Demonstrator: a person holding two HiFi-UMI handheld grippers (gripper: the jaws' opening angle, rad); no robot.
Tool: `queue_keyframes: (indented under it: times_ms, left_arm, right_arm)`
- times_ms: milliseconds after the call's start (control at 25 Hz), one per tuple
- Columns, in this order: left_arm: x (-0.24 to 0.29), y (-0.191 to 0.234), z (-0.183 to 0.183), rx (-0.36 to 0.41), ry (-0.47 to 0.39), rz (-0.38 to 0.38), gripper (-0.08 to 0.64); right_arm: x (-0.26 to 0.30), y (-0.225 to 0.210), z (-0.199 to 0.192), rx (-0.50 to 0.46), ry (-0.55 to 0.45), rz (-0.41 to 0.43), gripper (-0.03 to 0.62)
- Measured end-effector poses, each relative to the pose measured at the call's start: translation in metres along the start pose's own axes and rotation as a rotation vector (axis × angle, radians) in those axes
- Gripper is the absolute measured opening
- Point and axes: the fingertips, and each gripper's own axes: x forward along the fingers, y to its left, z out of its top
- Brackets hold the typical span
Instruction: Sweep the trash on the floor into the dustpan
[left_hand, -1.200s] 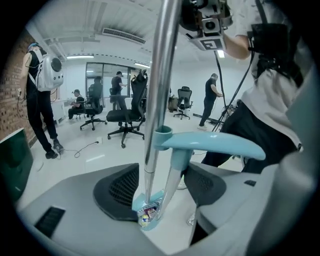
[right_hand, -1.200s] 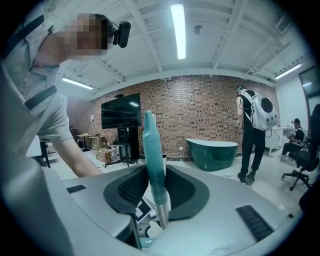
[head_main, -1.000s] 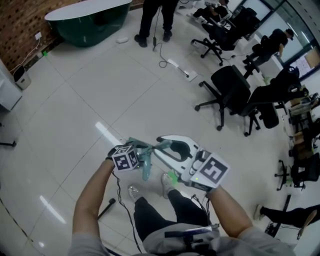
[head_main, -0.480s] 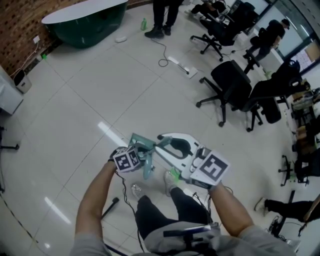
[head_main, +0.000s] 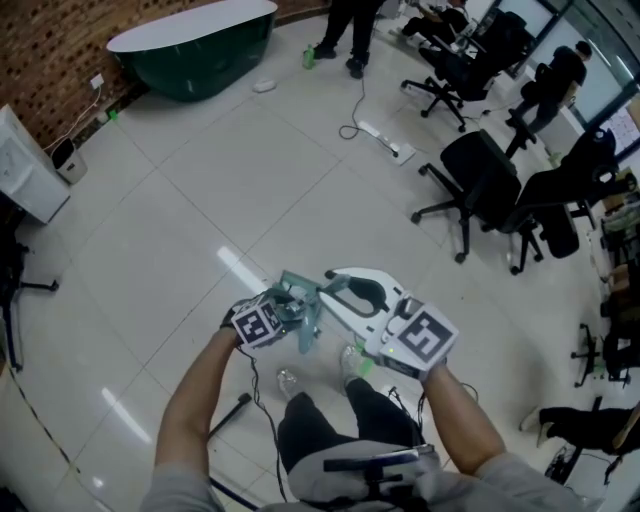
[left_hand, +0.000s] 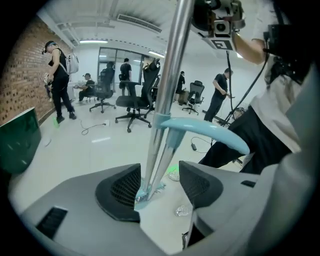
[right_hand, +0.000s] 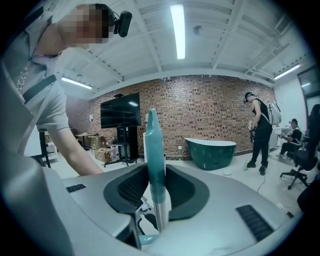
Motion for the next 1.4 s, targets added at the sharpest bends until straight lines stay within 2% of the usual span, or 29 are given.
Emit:
queue_keyframes:
  times_ms: [160,280,400,480,560,640,760,800,880,1200,1400]
  left_arm:
    - [-0.029,0.003,-0.018,-0.077,0.032,0.07,0.224]
    - [-0.058,0.002,-0.001,-0.113,-0.006,0.154,0.198]
    - [-0.094,0.007,0.027,-0.228,-0.101,0.294,0.025]
    - [-0.117,0.003,0.049,-0.351,-0.202,0.346,0.023]
    - [-0.134,-0.011,0.073,-0.431,-0.309,0.38,0.021]
    - [-0.149,-0.03,0.095,-0.442,-0.383,0.432,0.009]
    - [-0.172,-0.054,0.124,-0.445,-0.439,0.56,0.009]
    - [-0.179,-0.062,0.136,-0.453,-0.457,0.596,0.009]
    - [-0.189,-0.079,0.161,-0.467,-0.496,0.636,0.009]
    - [-0.204,-0.145,0.225,-0.493,-0.561,0.714,0.009]
    - [-0.201,-0.173,0.245,-0.456,-0.551,0.734,0.009]
  right_arm:
    - [-0.006,0.002,-0.004,0.042,0.001,-0.005,0.129]
    - [-0.015,0.0,-0.003,0.073,-0.005,-0.015,0.209]
    - [-0.03,-0.004,-0.002,0.082,-0.007,-0.048,0.224]
    - [-0.043,-0.005,0.001,0.092,0.006,-0.057,0.224]
    - [-0.059,-0.005,0.002,0.113,0.001,-0.058,0.224]
    - [-0.077,-0.003,0.003,0.127,-0.028,-0.05,0.205]
    - [-0.103,-0.001,0.007,0.141,-0.093,-0.031,0.081]
    - [-0.113,-0.001,0.008,0.141,-0.111,-0.027,0.058]
    - [-0.132,0.002,0.012,0.134,-0.133,-0.026,0.0]
    - [-0.179,0.036,0.022,0.154,-0.158,0.053,0.0]
    - [-0.195,0.052,0.03,0.108,-0.182,0.077,0.0]
